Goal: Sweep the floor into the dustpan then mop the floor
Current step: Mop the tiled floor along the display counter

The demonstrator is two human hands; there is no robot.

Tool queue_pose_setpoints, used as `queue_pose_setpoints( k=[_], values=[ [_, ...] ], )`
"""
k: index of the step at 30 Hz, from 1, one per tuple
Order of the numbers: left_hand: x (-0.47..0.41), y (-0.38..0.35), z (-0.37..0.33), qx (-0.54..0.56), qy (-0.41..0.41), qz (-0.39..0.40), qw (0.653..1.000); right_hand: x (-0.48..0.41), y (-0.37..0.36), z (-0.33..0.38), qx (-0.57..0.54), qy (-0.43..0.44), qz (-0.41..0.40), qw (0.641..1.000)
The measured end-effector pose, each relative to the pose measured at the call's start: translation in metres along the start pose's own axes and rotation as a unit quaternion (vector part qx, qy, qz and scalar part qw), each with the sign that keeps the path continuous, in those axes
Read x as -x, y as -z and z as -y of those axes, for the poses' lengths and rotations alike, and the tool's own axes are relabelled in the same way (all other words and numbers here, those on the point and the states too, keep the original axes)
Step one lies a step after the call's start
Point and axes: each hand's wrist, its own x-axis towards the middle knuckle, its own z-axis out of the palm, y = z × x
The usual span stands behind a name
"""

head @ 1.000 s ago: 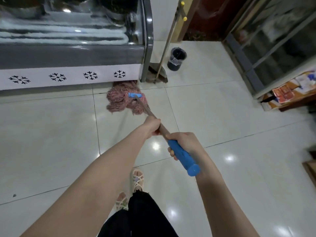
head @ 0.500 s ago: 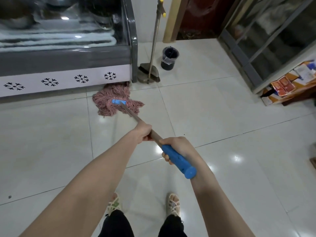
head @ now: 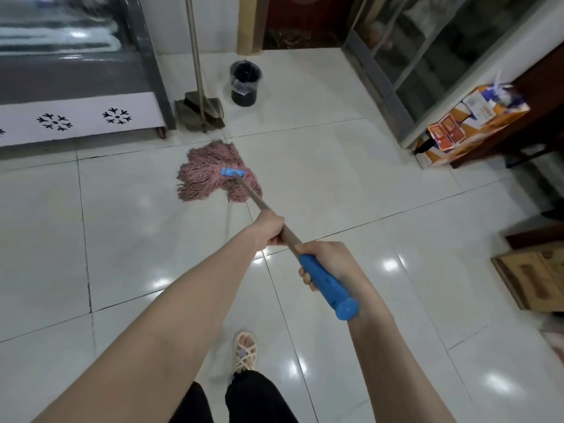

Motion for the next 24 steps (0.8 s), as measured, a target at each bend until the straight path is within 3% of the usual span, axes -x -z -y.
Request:
queue_pose_setpoints(
  k=[7,17,24],
  values=[
    [0.013,-0.018,0.019,-0.014,0.007,-0.024,1.000,0.008,0.026,-0.020,-0.007,-0.004,0.032,0.999],
    [0.083,0.034,0.112,0.020,0.006,-0.111,0.994,0.051,-0.019,-0.103,0.024,0.005,0.112,0.993],
    [0.116,-0.041,0.194,-0.009,0.007,-0.065,0.998,0.095,0.045,-0.197,0.043,-0.013,0.073,0.996]
  ],
)
